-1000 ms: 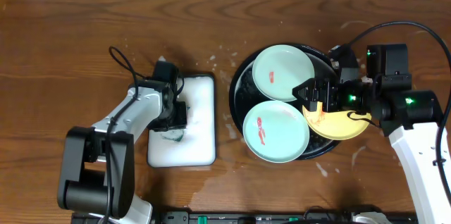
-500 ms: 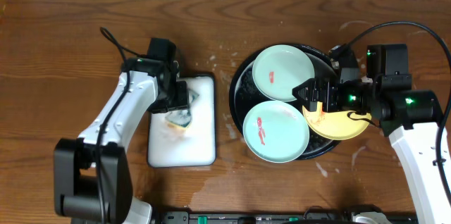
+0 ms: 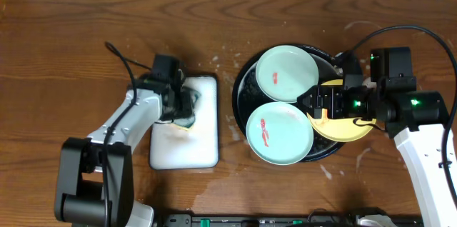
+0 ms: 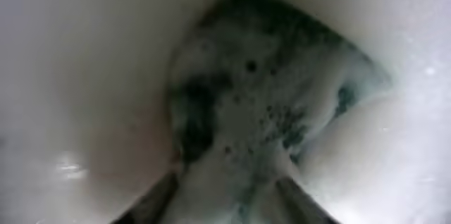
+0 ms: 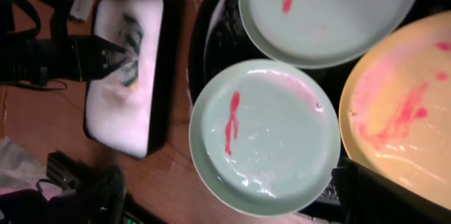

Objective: Clean dirty plates on tray and stack at the side

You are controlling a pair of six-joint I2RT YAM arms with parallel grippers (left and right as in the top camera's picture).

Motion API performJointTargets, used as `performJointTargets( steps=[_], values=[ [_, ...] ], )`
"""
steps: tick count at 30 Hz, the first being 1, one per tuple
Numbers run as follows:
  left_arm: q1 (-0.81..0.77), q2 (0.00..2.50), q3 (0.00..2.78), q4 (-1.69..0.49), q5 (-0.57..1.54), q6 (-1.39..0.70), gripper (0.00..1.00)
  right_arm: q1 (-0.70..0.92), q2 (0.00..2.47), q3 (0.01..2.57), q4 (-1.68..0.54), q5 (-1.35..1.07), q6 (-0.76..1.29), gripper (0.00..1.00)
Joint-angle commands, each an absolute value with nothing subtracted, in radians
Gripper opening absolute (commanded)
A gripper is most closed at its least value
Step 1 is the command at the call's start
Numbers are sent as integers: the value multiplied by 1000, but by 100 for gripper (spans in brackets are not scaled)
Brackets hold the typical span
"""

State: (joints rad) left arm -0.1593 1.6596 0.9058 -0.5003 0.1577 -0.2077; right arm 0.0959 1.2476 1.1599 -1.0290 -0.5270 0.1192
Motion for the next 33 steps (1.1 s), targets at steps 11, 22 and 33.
performJointTargets(
  steps=[11,22,33],
  values=[
    [-164,1605,1078,-804,146,-204,7,175,1238,1052,-1064,-336,201,54],
    [-165,1447,1265,-1053,246,-204,8,185,1361,812,-838,-251,298,42],
    [-254,1373,1265,-1076,284,-204,7,185,1628,791,-630,-247,273,20]
  ],
)
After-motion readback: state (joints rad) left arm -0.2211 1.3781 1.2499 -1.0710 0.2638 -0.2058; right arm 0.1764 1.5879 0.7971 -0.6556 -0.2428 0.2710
